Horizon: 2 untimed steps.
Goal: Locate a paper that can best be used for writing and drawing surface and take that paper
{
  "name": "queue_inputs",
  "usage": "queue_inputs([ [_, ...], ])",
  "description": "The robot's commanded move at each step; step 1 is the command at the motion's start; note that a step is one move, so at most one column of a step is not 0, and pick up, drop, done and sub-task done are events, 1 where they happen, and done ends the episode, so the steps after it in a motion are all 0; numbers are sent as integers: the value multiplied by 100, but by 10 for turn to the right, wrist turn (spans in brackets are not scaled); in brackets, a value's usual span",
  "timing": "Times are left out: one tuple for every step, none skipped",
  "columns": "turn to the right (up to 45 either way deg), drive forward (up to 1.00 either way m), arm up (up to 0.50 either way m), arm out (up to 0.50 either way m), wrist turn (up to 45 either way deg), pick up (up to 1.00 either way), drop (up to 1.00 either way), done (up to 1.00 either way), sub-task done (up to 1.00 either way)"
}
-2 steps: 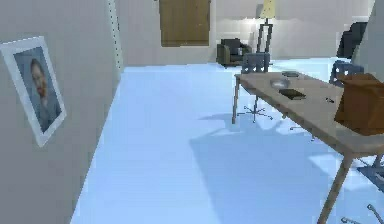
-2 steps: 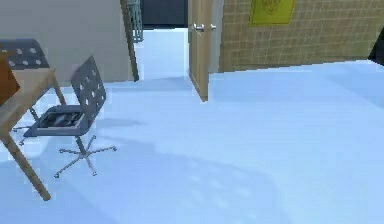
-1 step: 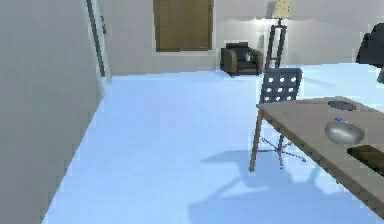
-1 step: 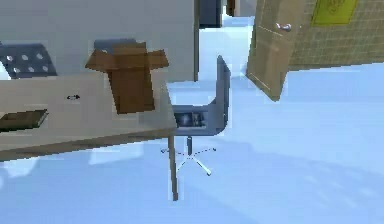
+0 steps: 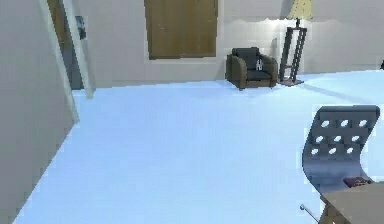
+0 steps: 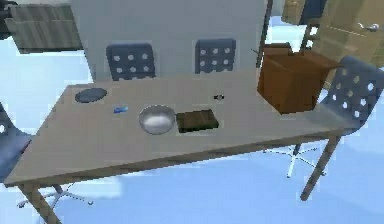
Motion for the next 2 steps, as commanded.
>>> queue_inputs([
  [30, 0, 0, 0, 0, 0, 0, 0, 0],
  [-30, 0, 0, 0, 0, 0, 0, 0, 0],
])
